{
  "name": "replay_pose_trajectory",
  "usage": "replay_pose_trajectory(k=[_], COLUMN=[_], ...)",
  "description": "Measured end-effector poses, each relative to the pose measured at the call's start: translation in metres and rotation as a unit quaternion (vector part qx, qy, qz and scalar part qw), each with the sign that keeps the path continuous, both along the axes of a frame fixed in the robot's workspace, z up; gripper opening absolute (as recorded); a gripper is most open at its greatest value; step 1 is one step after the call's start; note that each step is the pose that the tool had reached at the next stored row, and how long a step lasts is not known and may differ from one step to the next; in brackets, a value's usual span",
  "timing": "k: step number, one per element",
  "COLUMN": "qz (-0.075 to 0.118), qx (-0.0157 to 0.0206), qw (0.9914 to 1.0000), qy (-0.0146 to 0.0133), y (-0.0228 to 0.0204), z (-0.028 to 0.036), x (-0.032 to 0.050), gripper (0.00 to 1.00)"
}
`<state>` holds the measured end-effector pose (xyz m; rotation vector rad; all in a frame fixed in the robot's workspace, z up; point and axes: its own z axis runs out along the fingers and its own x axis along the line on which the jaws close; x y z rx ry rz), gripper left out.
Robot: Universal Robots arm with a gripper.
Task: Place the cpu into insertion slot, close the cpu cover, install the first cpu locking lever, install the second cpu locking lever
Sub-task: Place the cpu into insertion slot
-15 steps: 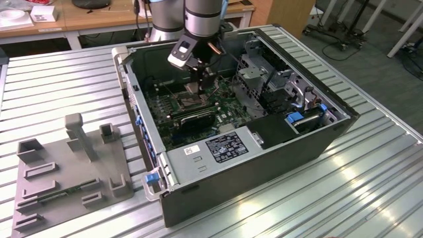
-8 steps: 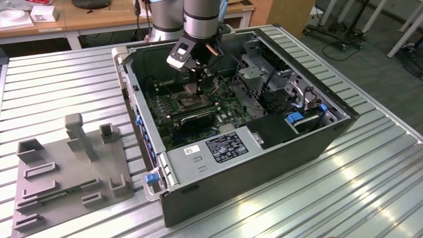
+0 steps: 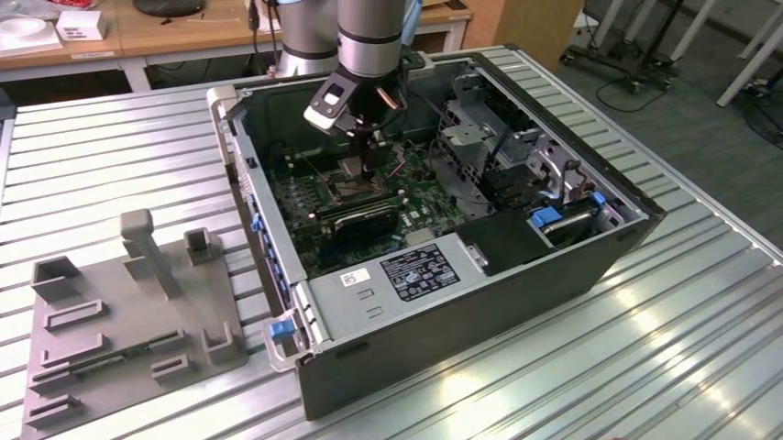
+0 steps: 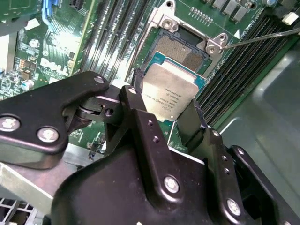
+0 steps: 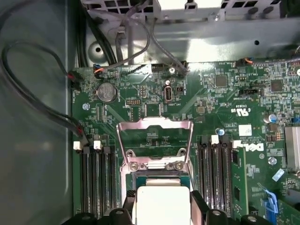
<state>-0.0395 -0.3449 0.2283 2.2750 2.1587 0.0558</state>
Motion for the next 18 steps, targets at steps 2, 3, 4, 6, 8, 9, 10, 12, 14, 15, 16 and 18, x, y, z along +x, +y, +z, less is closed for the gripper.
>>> replay_pose_trajectory(k=[2,3,4,6,8,9,10,12,14,15,16,18], qz=[0.000,0.000,0.000,0.002,0.003,0.003,0.003,0.003,0.003,0.003,0.003,0.004], qx=[0.0001,0.0000,0.0000,0.0000,0.0000,0.0000,-0.0001,0.0001,0.0000,0.0001,0.0001,0.0000], qw=[1.00000,1.00000,1.00000,1.00000,1.00000,0.99999,0.99999,0.99999,0.99999,0.99999,0.99999,0.99999], qy=[-0.0002,-0.0004,-0.0006,-0.0010,-0.0013,-0.0013,-0.0013,-0.0014,-0.0014,-0.0014,-0.0014,-0.0013], y=[0.0003,0.0003,0.0003,0.0003,0.0009,0.0016,0.0024,0.0040,0.0048,0.0050,0.0051,0.0053], z=[-0.0025,-0.0039,-0.0053,-0.0083,-0.0106,-0.0112,-0.0118,-0.0135,-0.0162,-0.0180,-0.0198,-0.0230], x=[-0.0018,-0.0026,-0.0032,-0.0037,-0.0041,-0.0042,-0.0044,-0.0050,-0.0057,-0.0059,-0.0059,-0.0059], gripper=[0.54,0.54,0.54,0.54,0.54,0.54,0.54,0.54,0.54,0.54,0.54,0.54])
